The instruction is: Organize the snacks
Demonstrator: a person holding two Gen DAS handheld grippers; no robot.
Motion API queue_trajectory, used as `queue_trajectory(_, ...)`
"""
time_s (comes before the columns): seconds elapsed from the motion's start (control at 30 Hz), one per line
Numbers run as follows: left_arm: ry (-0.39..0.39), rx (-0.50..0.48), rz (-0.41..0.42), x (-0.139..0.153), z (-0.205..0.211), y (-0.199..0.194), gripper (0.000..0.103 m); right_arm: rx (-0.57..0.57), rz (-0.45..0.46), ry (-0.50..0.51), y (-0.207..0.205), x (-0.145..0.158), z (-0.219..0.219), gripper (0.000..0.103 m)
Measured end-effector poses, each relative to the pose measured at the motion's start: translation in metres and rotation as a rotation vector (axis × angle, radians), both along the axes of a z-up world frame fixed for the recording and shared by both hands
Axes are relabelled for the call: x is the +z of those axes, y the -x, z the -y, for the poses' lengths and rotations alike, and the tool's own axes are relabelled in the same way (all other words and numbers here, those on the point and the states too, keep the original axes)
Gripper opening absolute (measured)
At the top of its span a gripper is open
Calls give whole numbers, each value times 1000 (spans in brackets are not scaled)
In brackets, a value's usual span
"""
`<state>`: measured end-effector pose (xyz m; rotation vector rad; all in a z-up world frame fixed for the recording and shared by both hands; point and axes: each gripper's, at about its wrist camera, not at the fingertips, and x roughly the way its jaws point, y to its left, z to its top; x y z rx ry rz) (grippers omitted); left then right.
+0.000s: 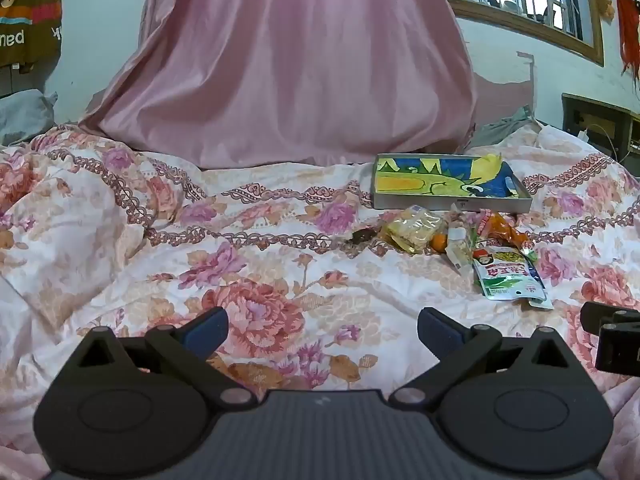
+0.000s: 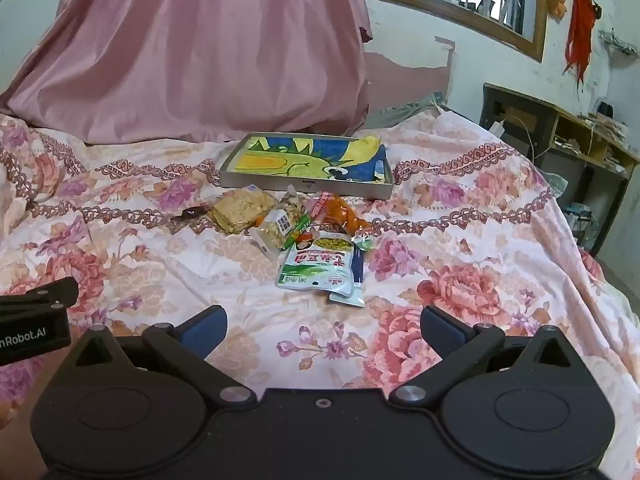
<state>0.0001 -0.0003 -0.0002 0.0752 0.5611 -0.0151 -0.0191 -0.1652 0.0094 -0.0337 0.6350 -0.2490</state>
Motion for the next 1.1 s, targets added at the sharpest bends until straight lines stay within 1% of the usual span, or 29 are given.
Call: queue_trajectory(1.1,-7,-1,9,3,-3,1,103,0,-9,-24,-2,-2,2,103)
